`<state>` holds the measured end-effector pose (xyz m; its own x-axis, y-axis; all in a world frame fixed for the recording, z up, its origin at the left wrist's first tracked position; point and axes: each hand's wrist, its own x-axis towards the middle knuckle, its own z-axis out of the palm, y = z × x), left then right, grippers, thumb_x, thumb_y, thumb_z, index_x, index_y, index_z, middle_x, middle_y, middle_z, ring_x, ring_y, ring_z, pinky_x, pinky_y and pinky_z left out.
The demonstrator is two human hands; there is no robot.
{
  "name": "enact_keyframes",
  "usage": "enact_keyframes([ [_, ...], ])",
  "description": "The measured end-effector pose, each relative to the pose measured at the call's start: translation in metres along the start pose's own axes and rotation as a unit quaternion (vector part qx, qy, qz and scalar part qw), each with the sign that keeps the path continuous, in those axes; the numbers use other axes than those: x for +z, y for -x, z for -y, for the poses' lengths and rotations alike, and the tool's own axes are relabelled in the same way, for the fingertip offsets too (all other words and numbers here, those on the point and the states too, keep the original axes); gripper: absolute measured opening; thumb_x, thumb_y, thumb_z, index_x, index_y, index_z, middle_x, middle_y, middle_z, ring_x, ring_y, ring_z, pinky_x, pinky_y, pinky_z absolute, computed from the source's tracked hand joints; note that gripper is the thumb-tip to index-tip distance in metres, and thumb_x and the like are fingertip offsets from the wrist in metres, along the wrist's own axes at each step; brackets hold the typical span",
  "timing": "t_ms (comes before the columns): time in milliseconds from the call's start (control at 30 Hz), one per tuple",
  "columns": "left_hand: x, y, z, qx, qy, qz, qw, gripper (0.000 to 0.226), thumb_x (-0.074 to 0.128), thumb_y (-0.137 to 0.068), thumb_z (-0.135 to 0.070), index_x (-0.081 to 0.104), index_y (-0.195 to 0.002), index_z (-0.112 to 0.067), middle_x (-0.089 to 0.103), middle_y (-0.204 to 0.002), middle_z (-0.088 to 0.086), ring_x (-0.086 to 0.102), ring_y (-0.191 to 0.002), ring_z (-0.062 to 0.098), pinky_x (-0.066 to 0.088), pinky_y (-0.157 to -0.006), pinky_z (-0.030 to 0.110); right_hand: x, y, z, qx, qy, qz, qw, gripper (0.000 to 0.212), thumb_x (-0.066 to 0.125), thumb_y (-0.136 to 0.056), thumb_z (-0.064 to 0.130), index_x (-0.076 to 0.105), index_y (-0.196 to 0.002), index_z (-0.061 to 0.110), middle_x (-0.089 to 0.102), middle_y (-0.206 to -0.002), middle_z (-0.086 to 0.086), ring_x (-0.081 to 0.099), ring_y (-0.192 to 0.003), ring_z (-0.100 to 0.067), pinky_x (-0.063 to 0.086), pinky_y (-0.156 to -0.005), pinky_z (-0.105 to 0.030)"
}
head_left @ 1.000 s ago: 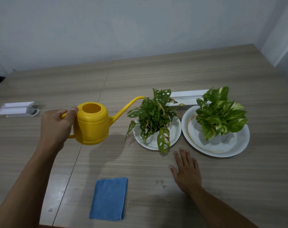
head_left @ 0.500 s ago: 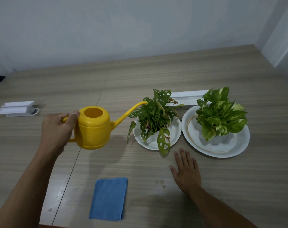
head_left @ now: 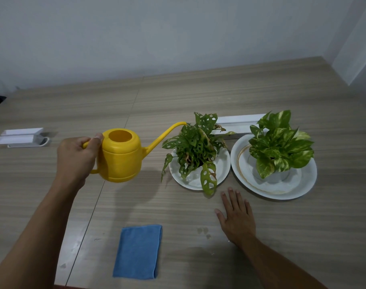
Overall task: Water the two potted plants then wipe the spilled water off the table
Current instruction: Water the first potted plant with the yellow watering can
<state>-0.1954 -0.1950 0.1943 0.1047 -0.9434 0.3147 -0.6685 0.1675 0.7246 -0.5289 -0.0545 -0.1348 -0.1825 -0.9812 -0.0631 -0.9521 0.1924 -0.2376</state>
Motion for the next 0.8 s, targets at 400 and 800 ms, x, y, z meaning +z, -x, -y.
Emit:
enact_keyframes([
  [400, -0.016, 0.004, 0.008, 0.012, -0.039, 0.023, 0.999, 0.073, 0.052, -0.085, -0.056, 0.049, -0.061, 0.013, 0.048, -0.054, 0.030, 0.049, -0.054, 0.051, 0.050, -0.057, 0.059, -0.003, 0.001, 0.002, 0.012, 0.008, 0.019, 1.000, 0.067, 0.017, -0.099, 0.062, 0.029, -0.154, 0.025, 0.023, -0.163, -0.003, 0.012, -0.149, -0.020, -0.004, -0.118, -0.038],
  [800, -0.003, 0.007, -0.005, 0.013, -0.012, 0.028, 0.999, 0.064, 0.058, -0.090, -0.041, 0.052, -0.063, 0.016, 0.050, -0.055, 0.033, 0.048, -0.053, 0.053, 0.047, -0.055, 0.055, -0.005, 0.001, 0.003, 0.011, -0.010, 0.026, 1.000, 0.067, 0.014, -0.099, 0.062, 0.031, -0.152, 0.024, 0.026, -0.162, -0.005, 0.016, -0.148, -0.022, -0.007, -0.119, -0.037],
])
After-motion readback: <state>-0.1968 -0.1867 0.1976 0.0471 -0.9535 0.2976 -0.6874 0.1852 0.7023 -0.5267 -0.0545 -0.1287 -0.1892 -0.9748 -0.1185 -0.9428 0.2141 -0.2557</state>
